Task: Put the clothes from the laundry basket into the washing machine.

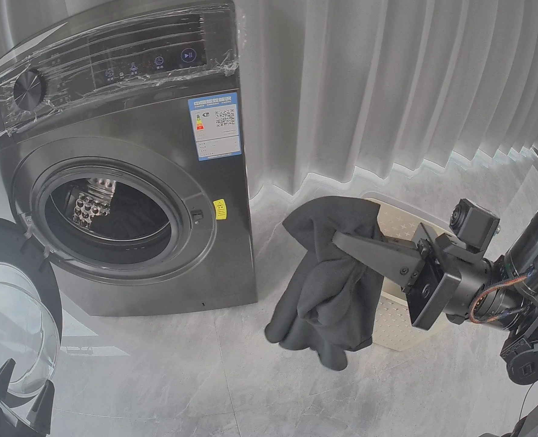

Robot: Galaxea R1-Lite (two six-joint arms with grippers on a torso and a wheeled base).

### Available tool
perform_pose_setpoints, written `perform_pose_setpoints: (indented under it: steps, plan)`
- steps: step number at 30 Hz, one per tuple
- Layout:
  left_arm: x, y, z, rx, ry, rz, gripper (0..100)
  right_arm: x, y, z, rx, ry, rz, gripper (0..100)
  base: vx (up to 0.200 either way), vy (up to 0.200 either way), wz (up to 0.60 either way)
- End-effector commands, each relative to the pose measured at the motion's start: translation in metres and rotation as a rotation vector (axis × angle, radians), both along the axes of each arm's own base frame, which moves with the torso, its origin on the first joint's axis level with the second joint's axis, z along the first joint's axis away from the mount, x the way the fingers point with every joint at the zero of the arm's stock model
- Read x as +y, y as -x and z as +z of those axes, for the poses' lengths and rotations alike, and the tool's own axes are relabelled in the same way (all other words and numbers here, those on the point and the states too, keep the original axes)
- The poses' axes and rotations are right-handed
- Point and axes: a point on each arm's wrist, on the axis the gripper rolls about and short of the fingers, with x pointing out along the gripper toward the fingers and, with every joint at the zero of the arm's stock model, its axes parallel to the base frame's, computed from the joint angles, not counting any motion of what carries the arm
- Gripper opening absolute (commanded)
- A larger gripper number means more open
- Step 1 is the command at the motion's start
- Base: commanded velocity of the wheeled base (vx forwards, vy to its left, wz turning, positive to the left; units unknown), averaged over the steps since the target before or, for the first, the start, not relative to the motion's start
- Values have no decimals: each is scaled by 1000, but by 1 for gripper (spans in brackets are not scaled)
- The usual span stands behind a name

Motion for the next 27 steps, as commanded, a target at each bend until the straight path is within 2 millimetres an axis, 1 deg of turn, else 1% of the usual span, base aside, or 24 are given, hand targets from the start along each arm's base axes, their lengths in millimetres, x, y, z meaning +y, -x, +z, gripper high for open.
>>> perform_pose_setpoints:
  steps: [1,23,27]
  plan:
    - [0,-1,-5,18,-2,1,100,1,-2,-2,3,5,-1,0,0,0,0]
    - [0,-1,-5,18,-8,2,100,-1,-6,2,-8,-11,-31,0,0,0,0]
    - [0,-1,-5,18,-8,2,100,-1,-6,2,-5,-11,-33,0,0,0,600]
